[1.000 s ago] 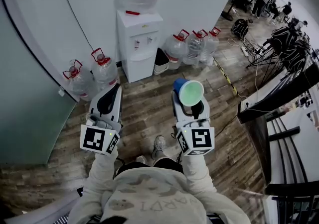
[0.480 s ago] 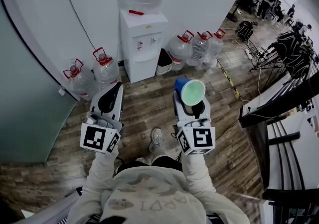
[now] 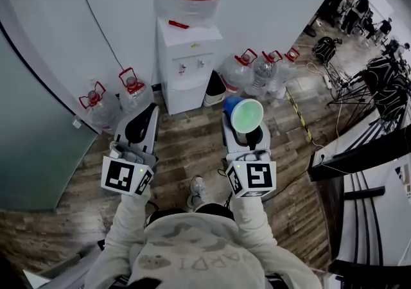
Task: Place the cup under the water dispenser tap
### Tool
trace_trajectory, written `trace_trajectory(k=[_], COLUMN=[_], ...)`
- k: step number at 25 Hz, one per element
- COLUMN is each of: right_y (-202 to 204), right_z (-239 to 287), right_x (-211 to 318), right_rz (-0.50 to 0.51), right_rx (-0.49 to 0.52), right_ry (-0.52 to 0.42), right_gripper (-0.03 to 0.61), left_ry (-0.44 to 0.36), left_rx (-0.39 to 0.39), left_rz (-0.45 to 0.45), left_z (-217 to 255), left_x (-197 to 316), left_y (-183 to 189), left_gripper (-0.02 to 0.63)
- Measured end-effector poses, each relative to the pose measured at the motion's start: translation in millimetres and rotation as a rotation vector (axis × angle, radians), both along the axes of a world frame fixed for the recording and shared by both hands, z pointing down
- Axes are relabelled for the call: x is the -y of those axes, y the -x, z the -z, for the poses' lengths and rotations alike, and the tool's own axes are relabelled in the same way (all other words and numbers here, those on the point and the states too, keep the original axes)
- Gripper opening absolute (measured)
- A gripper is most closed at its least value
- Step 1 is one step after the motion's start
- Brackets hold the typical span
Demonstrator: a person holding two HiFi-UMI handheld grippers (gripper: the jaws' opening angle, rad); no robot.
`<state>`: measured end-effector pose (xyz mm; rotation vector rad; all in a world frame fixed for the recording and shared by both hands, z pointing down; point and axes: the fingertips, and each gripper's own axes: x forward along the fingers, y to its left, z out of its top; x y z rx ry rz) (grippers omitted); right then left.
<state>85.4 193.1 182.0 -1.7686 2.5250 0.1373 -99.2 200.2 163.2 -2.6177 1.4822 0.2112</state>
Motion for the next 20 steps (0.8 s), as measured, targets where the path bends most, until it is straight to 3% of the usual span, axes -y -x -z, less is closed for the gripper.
trace_trajectory(k=[10, 20], right_y=[-38.1, -63.0], right_z=[-0.2, -8.5], right_x=[94.9, 154.6], right_rz=[0.062, 0.133], right_rx=[-0.008, 0.000], right_ry=[0.001, 0.002], right_gripper=[0.236, 0.236], left_ry=[-0.024, -0.039], left_rx=[0.005, 0.024], left_rz=[0.037, 0.068], left_z=[6.4, 6.6], left_x=[85.1, 131.3], left_y=[-45.9, -85.6], left_gripper=[0.006, 0.006])
